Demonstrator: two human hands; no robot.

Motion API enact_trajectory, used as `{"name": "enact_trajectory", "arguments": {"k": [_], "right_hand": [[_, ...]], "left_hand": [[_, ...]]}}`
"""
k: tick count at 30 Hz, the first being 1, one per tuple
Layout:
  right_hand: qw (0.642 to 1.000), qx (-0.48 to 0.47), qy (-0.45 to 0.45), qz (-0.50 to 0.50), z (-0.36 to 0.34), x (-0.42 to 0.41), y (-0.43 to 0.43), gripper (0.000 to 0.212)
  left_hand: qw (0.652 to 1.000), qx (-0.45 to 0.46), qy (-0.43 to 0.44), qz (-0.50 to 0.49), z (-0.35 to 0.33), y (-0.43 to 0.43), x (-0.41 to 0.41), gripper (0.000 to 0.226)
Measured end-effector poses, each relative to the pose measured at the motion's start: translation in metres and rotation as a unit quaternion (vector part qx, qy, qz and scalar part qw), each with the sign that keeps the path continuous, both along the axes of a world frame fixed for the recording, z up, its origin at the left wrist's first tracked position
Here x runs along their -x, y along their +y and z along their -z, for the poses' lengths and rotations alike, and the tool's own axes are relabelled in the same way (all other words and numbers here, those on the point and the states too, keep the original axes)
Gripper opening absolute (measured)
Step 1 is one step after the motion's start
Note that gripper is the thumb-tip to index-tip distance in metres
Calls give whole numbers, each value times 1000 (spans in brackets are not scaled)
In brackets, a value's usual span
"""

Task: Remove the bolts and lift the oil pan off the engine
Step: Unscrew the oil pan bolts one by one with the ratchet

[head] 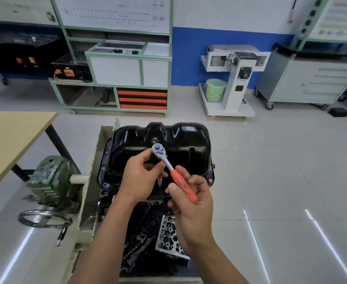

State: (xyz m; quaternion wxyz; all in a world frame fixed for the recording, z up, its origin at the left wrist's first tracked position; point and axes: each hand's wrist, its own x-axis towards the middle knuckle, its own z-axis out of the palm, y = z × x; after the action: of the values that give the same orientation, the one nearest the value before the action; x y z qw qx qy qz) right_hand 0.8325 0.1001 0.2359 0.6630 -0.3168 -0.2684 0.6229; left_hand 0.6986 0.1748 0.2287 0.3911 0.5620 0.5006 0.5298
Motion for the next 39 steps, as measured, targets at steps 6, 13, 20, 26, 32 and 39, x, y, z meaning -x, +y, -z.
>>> {"name": "enact_trajectory", "arguments": {"k": [6,13,20,26,32,39], "right_hand": [[998,6,55,-25,-17,-18,35,23],[996,51,63,-48,-34,-27,108,4],[959,71,-177,-208,-63,0,161,9],[932,76,-220,-278,-71,11,170,13],[986,54,-36,-151,-38,-19,127,8],[998,20,-53,-1,-8,-36,40,25]], "left_hand": [[1000,14,21,6,-4,-4,5,19],[998,19,44,28,-5,-11,4,24],[997,38,61,32,-11,-7,21,20],[997,35,46,60,-12,-7,14,24],[1000,6,-2,31,-2,-14,9,28],[1000,-6,-9,14,-3,-10,5,28]]}}
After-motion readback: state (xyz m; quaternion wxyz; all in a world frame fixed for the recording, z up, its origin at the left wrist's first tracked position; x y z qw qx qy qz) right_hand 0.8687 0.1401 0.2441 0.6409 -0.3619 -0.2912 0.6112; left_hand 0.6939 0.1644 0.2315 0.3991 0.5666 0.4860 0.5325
